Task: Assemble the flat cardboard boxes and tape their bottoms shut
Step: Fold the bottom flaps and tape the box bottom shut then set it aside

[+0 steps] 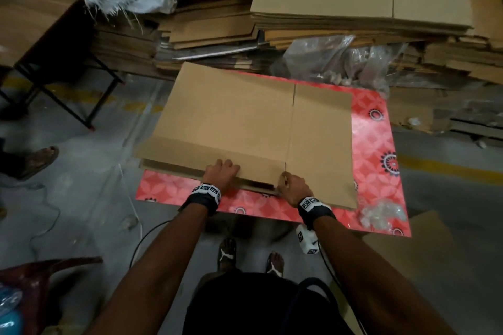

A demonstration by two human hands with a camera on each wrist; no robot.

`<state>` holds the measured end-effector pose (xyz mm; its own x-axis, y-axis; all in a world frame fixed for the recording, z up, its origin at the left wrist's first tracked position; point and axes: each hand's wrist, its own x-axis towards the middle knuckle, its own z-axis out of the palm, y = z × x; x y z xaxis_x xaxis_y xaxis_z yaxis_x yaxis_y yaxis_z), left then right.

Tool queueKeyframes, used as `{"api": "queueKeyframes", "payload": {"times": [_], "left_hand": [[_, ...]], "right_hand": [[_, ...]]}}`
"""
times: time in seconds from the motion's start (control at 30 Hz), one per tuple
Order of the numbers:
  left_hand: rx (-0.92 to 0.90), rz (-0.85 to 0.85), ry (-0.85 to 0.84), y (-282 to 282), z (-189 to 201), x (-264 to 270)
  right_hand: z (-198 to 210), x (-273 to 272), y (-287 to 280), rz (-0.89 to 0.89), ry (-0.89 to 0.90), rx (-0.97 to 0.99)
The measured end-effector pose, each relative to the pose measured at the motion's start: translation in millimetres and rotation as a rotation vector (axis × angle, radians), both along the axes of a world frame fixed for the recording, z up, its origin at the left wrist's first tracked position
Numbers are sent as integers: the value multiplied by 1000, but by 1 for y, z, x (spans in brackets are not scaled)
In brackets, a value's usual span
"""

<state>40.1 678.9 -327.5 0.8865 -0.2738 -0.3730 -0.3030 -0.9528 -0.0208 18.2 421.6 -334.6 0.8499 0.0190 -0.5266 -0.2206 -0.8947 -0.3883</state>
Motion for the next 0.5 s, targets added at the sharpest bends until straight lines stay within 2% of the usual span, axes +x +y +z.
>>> {"api": "queueKeyframes", "payload": {"times": [0.1, 0.23, 0.37, 0.5], "left_hand": [[-28, -11, 27, -1, -19, -5], [-18, -117, 38, -4, -44, -9], [-62, -154, 36, -18, -55, -8], [-125, -219, 123, -24, -71, -4]], "right_hand": [[-15, -7, 1, 38, -1, -21], [-32, -14, 3, 92, -26, -100], [-43, -22, 6, 82, -77, -136], [-46, -24, 8, 71, -95, -146]]}}
